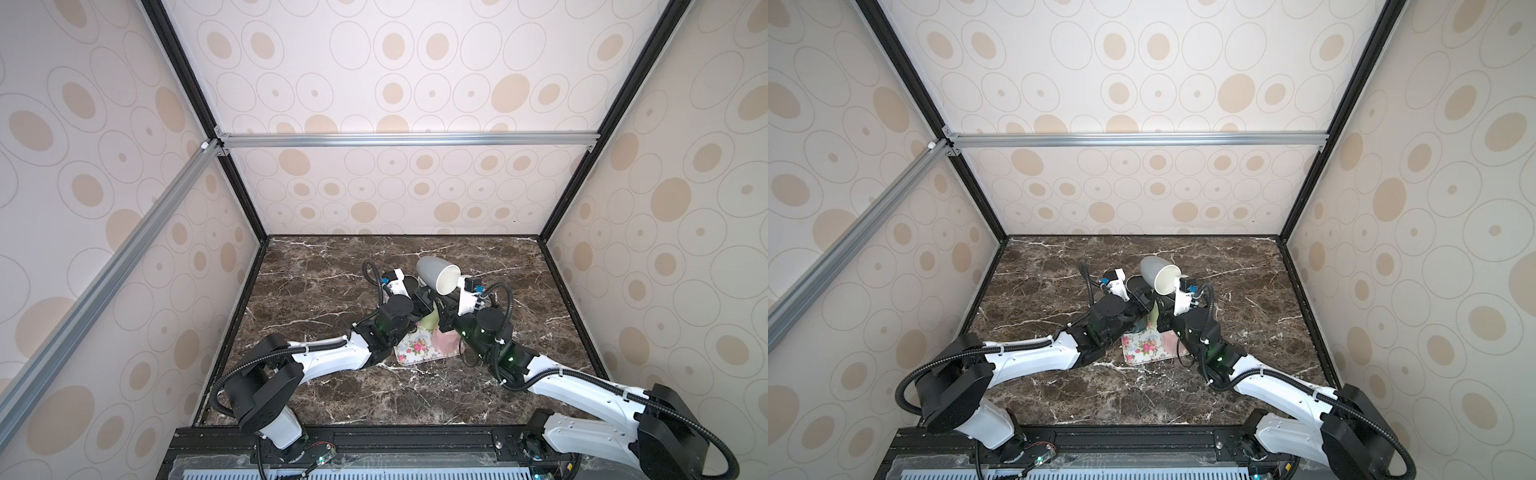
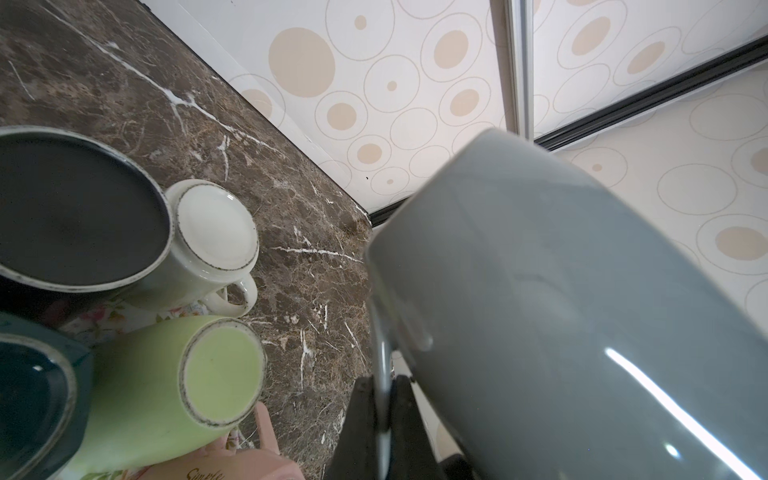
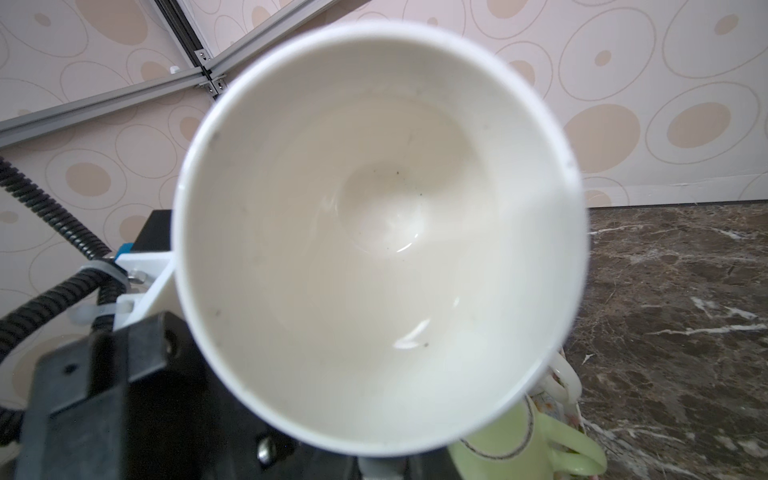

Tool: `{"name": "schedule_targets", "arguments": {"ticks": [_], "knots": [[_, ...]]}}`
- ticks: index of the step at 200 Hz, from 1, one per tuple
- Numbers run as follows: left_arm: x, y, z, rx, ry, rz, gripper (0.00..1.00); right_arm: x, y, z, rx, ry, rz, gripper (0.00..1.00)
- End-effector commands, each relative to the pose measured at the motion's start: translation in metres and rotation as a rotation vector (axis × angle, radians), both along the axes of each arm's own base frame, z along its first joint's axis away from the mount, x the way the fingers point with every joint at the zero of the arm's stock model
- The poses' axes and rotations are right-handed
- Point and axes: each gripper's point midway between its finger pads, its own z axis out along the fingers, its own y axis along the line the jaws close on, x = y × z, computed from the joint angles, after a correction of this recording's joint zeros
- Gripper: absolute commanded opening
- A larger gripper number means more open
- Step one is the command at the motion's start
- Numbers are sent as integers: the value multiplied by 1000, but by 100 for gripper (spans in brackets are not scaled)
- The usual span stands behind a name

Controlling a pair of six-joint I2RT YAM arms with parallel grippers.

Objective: Turn the mug right side up
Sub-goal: Place the mug at the top-right of the table.

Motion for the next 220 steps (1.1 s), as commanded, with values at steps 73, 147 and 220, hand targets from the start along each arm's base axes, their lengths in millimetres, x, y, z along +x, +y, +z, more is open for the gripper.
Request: {"name": "schedule_targets", "arguments": {"ticks": [73,147,220], "knots": [[-40,-24,39,-30,-85,-152,83,18,-15,6,25,-2,-125,0],[-38,21,40,77,-115,-6,98,21,-26,5,-25,30,-186,0],[-37,54,29,182,-111,77,98,27,-30,-7,-105,106,-235,0]]}}
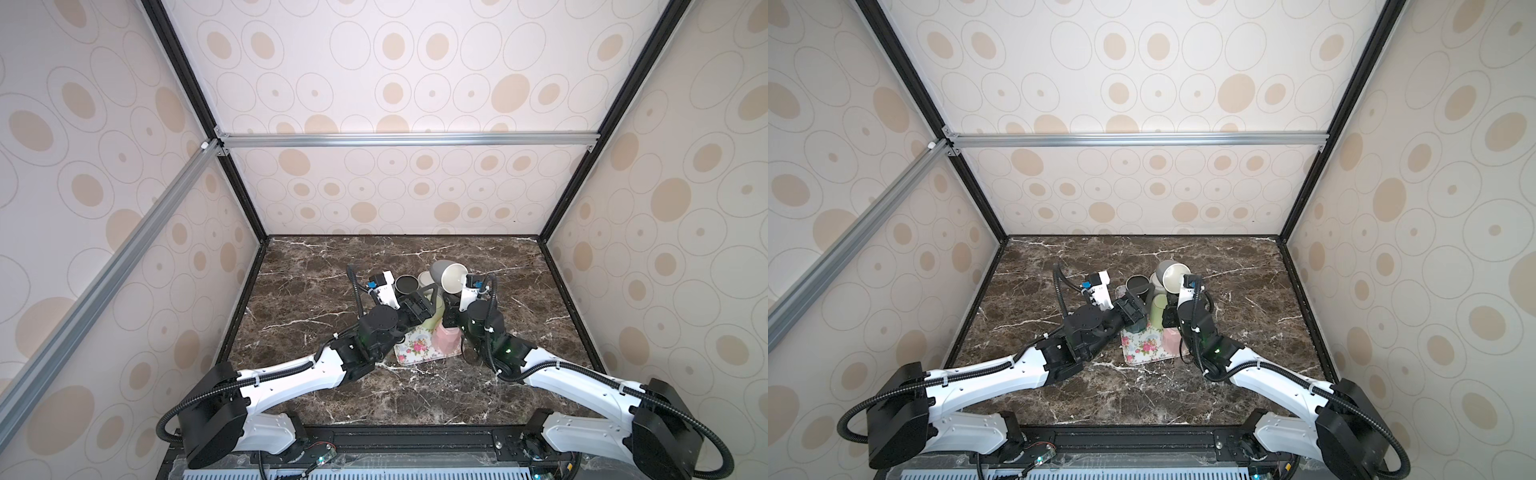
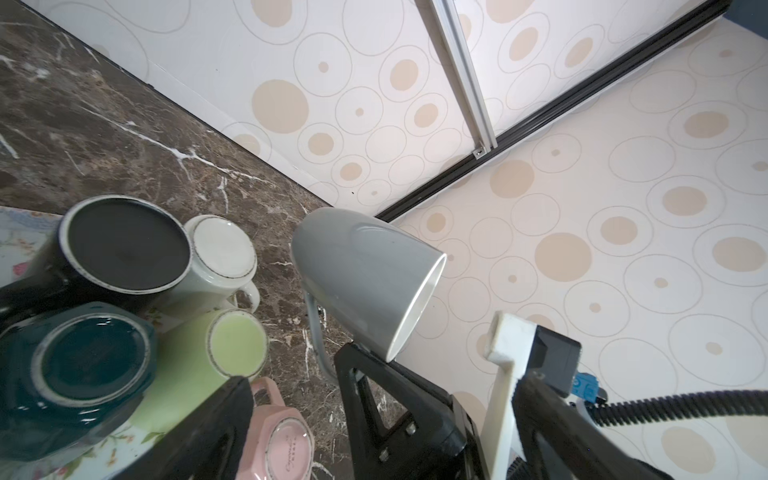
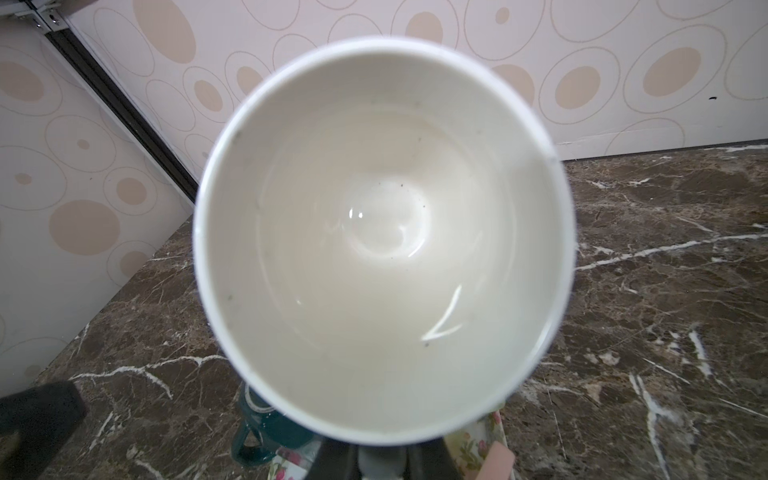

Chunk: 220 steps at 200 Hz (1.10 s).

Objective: Turn the mug right side up
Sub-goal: Place the mug at the top-right of the table.

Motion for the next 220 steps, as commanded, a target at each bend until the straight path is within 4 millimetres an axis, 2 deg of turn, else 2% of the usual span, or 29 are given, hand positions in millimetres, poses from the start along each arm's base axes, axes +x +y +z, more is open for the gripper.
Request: {"name": "schedule_targets", "arguments": {"ticks": [1,42,85,118,192,220], "knots": [[3,12,-10,83,-4,46,98,7,-1,27,29,-37,-45,0],[4,17,-15,156,-25,49,98,5,-10,29,4,-16,-72,0],[4,29,-12,200,-65,75,98,7,-41,23,-61,64,-175,0],[6,30,-11,239,-92,75,98,8,-65,23,-100,123,-222,0],[9,32,-23,342,-127,54,98,6,-130,-8,-155,358,-358,0],[11,34,-28,366,-130,45,98,7,-144,-15,-172,408,-362,0]]}}
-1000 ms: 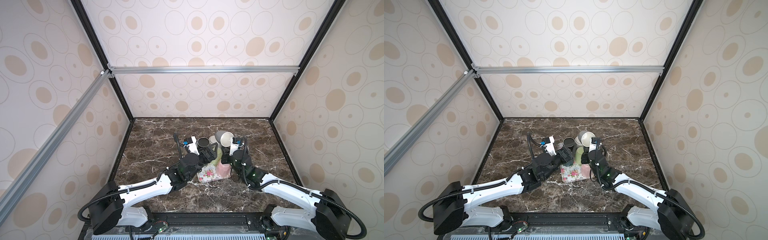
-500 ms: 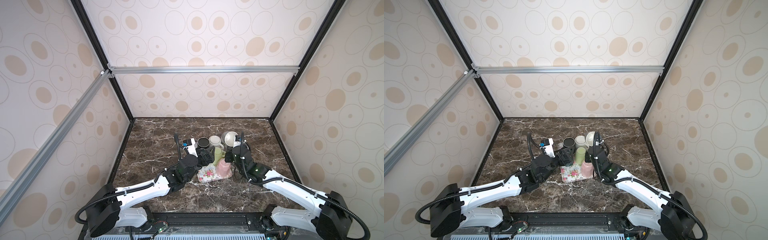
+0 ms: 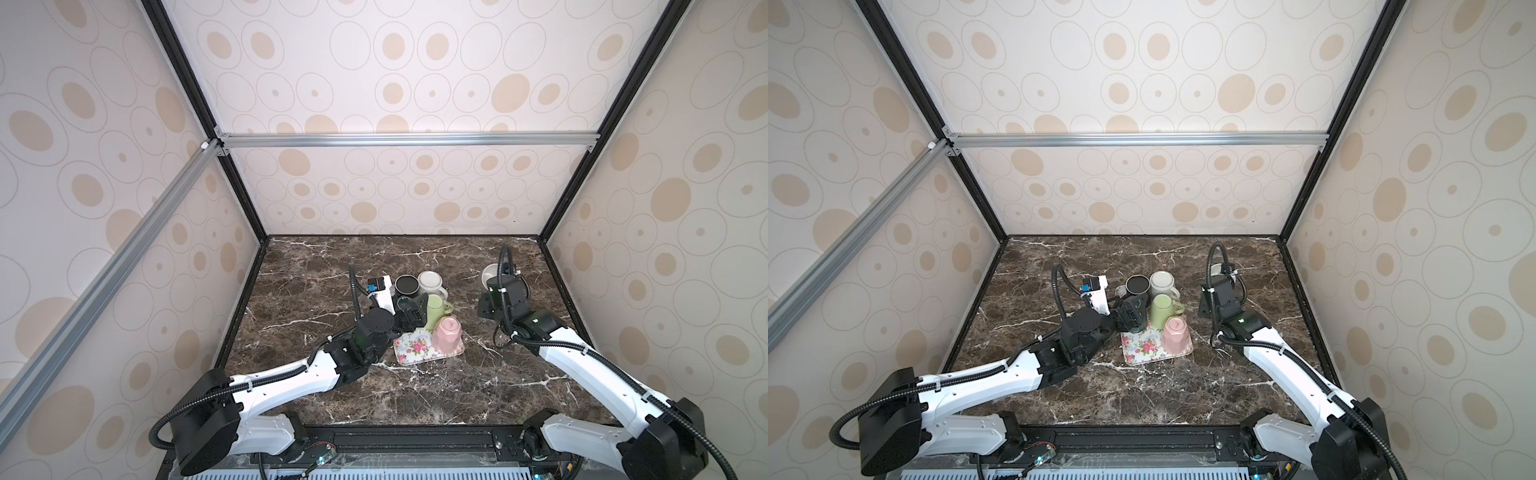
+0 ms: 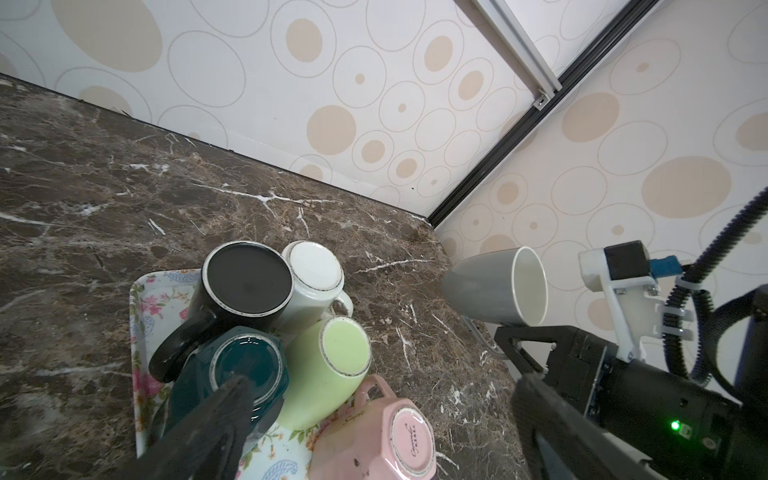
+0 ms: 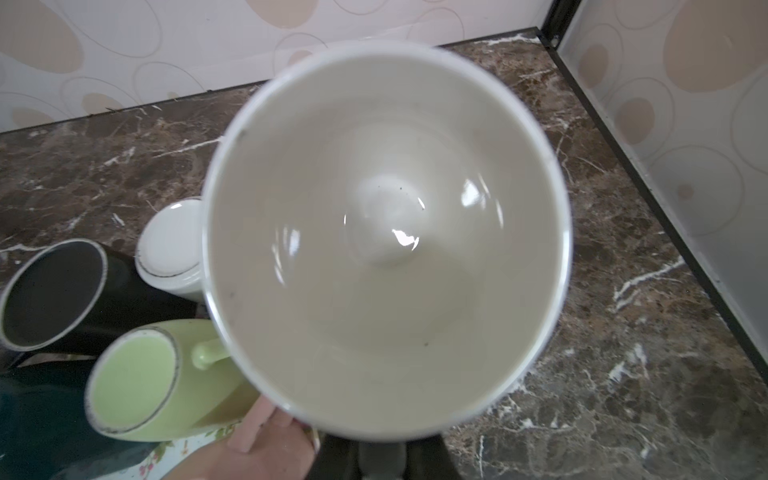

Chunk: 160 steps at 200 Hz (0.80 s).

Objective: Turn the mug right side up
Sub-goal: Place the mug at the top-right of the table.

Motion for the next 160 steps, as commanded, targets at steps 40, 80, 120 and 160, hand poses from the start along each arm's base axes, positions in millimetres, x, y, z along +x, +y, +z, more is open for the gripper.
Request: {"name": "schedule_targets", "arguments": {"ticks": [40,80,120,160], "knots": [[9,12,-12,60,-10,1,98,9,-23,6,32,52,-36,0],[11,8,-18,102,-17,-39,98,21,-41,-3,30,109,-76,0],[11,8,-29,163,-24,-57,98,36,-50,-8,33,140,-98,0],[7,7,-42,200,-50,-89,98,51,-54,-11,51,158,-106,0]]}}
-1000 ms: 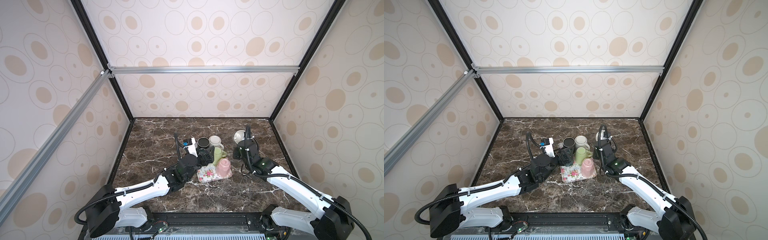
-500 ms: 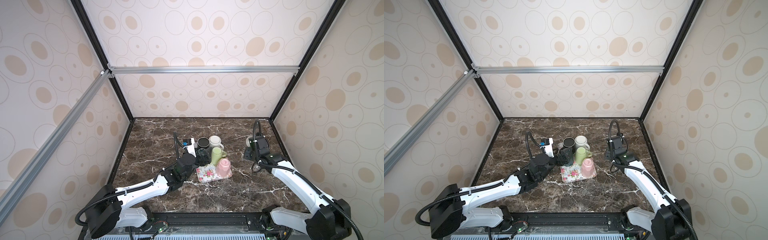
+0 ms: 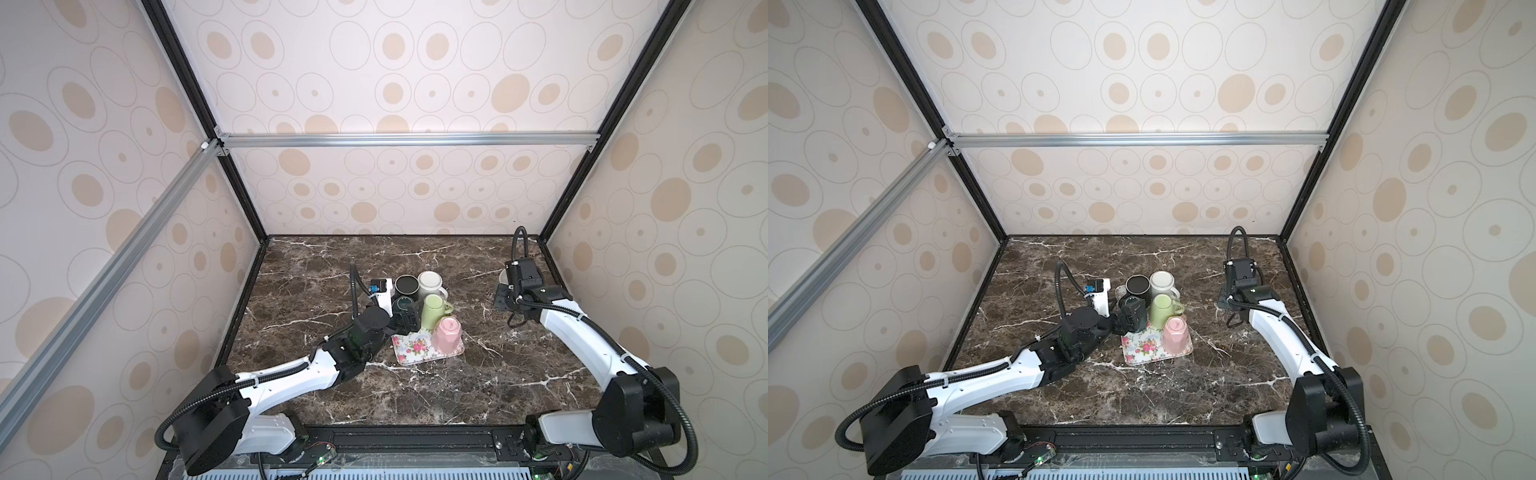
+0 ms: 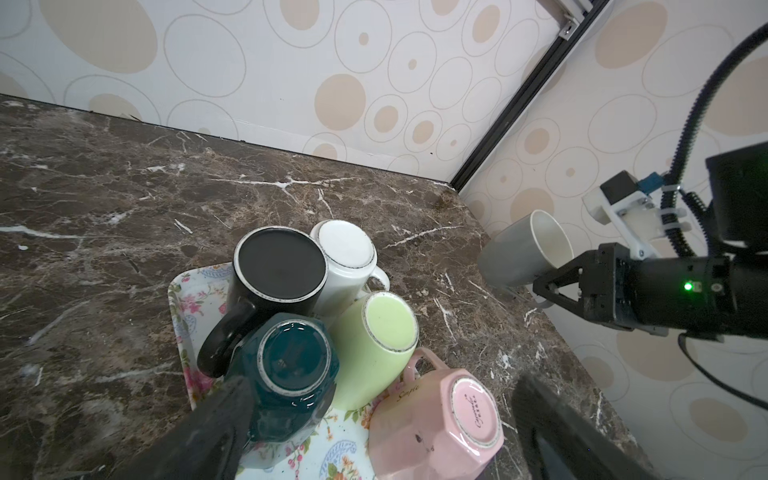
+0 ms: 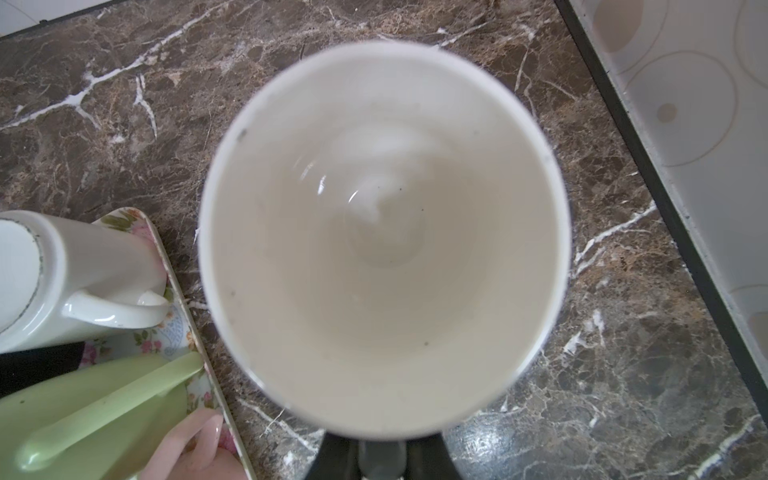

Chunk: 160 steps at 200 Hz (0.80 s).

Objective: Turn the mug right side up
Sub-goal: Place the mug at the top-right of the table.

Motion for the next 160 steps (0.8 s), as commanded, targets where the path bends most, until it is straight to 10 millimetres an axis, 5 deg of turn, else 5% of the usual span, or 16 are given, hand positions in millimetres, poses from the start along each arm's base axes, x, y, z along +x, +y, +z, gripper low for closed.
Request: {"name": "schedule_targets", "arguments": {"ticks": [1,83,160], "knots": [[1,-1,-4,35,-39,-23,98,21,-2,23,11,-69,-3,0],[-7,7,-3,69,-163,-54,98,52,-26,14,10,-13,-42,0],[-33,16,-13,28,-296,-144,98,79,-27,12,-31,78,18,0]]}}
